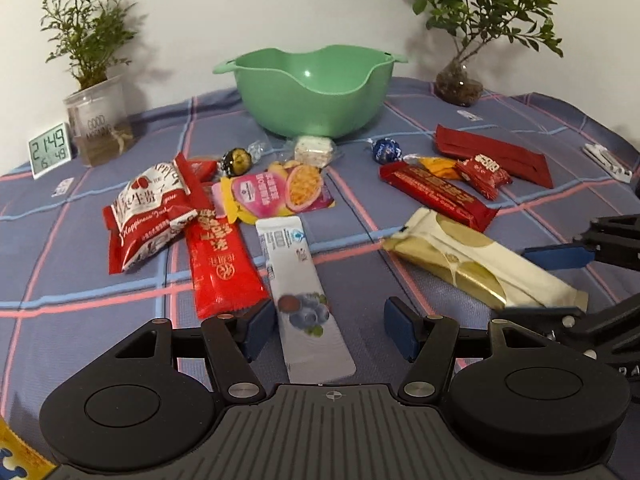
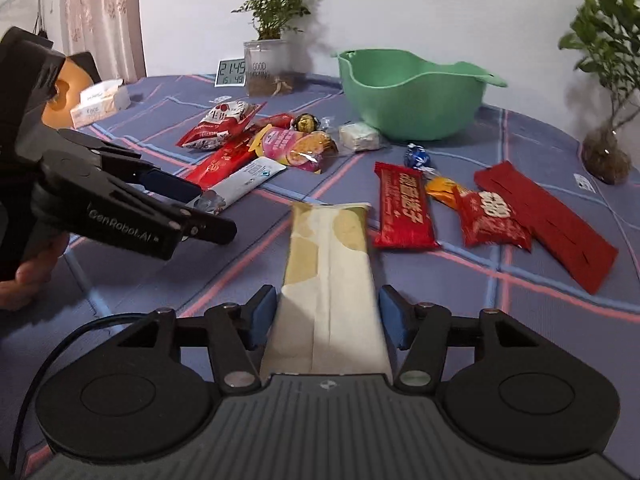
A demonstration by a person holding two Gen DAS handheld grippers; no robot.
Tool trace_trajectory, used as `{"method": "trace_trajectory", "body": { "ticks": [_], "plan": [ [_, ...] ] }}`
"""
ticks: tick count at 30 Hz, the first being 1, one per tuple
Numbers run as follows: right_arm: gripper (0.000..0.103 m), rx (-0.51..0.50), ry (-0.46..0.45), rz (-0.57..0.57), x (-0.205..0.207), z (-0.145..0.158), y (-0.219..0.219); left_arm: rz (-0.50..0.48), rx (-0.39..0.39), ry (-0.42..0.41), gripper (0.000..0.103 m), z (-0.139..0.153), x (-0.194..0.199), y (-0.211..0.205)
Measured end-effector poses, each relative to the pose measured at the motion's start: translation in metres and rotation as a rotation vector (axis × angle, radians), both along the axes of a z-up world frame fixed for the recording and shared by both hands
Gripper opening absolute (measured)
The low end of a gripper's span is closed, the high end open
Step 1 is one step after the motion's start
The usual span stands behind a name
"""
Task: Organize snacks
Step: 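Grasp the white stick pack with the left tool while the right tool grasps the cream wafer pack, then carry both packs over the green bowl and open both tools to drop them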
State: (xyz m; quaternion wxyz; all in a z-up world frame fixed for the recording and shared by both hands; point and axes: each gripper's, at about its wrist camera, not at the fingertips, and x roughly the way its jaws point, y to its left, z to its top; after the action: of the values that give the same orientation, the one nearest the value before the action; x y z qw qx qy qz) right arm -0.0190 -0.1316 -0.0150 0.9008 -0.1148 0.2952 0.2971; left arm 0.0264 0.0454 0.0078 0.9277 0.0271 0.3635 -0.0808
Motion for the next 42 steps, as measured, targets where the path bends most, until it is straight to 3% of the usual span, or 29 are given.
{"method": "trace_trajectory", "body": {
  "ticks": [2,10,11,13,24,26,32,42],
  "plan": [
    [0.070,-0.007,0.001,-0.008,0.003,0.002,0.001,0.016,-0.015,0.005,0.103,0.003,0.005,0.001],
    [0.070,-0.014,0.004,-0.029,0.014,0.000,0.018,0.084,-0.006,0.049,0.103,0.001,0.033,0.001],
    [0.069,-0.015,0.002,-0.029,0.014,-0.001,0.020,0.090,0.000,0.050,0.103,0.000,0.035,0.000],
    [0.054,-0.007,0.000,-0.027,0.013,-0.001,0.019,0.099,-0.007,0.056,0.103,0.001,0.037,0.000],
    [0.061,0.012,0.012,-0.055,0.013,0.000,0.013,0.135,0.012,0.066,0.100,0.002,0.041,0.002],
    [0.058,0.009,0.008,-0.052,0.011,-0.001,0.015,0.129,0.012,0.065,0.087,0.002,0.041,0.001],
    [0.051,0.012,-0.017,-0.049,0.004,-0.001,0.017,0.144,-0.003,0.064,0.087,0.005,0.039,0.004],
    [0.049,0.076,-0.052,-0.090,0.000,0.012,0.002,0.150,-0.005,-0.002,0.087,0.026,0.025,0.005]
  ]
}}
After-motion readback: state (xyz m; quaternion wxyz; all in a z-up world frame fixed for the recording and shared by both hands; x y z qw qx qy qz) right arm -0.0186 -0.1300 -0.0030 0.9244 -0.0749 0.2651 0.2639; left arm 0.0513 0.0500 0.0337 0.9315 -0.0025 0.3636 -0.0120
